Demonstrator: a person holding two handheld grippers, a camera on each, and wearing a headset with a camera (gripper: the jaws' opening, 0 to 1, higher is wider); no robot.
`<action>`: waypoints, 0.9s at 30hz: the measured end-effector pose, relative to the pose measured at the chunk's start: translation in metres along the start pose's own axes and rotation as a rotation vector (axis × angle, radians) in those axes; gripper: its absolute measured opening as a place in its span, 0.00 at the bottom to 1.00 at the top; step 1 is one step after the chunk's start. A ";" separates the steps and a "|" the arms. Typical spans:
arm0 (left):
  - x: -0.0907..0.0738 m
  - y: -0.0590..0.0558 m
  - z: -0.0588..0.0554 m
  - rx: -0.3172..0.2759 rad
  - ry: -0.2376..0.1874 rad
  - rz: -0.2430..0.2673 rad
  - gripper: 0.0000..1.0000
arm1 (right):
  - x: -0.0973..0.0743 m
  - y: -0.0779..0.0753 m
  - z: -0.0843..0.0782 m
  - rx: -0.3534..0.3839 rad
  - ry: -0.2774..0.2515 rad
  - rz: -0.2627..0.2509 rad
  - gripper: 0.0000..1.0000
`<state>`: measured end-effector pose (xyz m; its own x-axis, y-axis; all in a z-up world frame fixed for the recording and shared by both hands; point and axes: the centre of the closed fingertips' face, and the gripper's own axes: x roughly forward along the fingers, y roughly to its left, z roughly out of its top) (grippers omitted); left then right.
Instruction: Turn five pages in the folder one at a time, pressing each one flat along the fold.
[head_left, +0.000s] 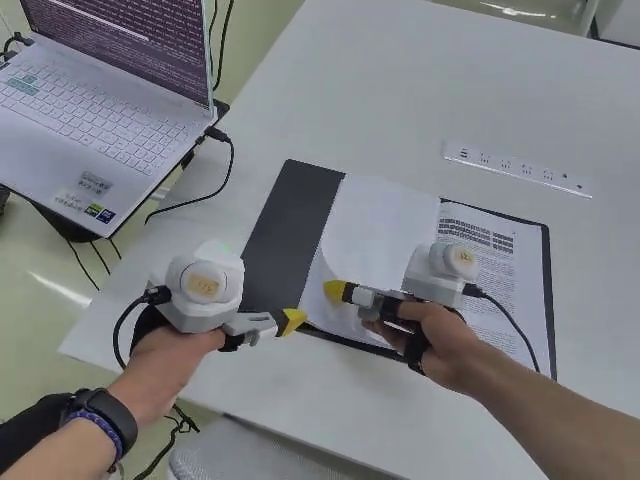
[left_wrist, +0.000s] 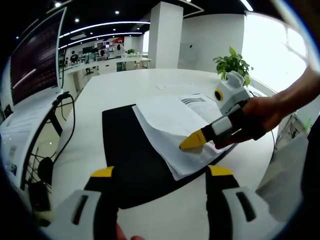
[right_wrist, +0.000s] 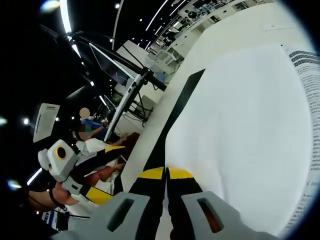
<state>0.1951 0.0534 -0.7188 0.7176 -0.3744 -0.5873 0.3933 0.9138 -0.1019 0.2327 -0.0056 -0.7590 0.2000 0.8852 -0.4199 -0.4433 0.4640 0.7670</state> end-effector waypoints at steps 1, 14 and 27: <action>0.000 0.001 0.000 -0.001 -0.002 0.001 0.71 | 0.001 -0.002 -0.001 0.008 0.001 -0.004 0.00; 0.000 0.001 -0.010 -0.022 0.010 0.004 0.71 | 0.012 -0.023 -0.013 0.013 0.036 -0.082 0.01; -0.003 0.005 -0.008 -0.021 0.011 0.015 0.71 | 0.015 -0.011 -0.014 -0.017 0.021 -0.044 0.19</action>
<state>0.1907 0.0606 -0.7241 0.7173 -0.3587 -0.5974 0.3698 0.9226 -0.1099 0.2280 0.0026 -0.7805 0.2015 0.8630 -0.4633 -0.4492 0.5017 0.7393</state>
